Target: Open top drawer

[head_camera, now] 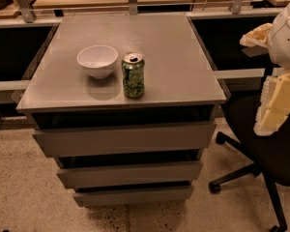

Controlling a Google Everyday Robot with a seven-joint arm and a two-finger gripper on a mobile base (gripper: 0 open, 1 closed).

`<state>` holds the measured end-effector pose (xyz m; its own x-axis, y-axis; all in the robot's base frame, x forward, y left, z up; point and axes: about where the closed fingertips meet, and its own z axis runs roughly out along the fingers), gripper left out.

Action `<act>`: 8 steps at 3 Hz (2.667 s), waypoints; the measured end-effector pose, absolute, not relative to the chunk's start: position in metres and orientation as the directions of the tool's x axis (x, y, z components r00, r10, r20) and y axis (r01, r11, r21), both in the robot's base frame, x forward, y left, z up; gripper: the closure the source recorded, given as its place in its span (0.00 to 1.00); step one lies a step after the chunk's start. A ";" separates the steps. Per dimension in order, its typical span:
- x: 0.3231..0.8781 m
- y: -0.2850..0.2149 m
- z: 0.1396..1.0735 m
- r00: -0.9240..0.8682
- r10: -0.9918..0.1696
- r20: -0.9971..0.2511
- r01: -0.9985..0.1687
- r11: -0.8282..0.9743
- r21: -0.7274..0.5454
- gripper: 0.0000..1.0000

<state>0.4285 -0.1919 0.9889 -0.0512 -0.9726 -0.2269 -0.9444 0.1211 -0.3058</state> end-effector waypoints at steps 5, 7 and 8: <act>0.419 -0.152 0.816 0.009 -0.945 -0.326 -0.927 0.114 -0.356 0.00; 0.437 -0.134 0.774 0.003 -0.954 -0.299 -0.918 0.116 -0.378 0.00; 0.454 -0.118 0.750 0.038 -0.956 -0.290 -0.908 0.089 -0.410 0.00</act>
Offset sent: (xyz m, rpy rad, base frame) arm 0.0391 0.0266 -0.0992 0.1073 -0.1331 -0.0146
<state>0.4540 -0.1176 0.7497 0.0379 -0.9562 -0.2902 -0.9076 0.0886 -0.4105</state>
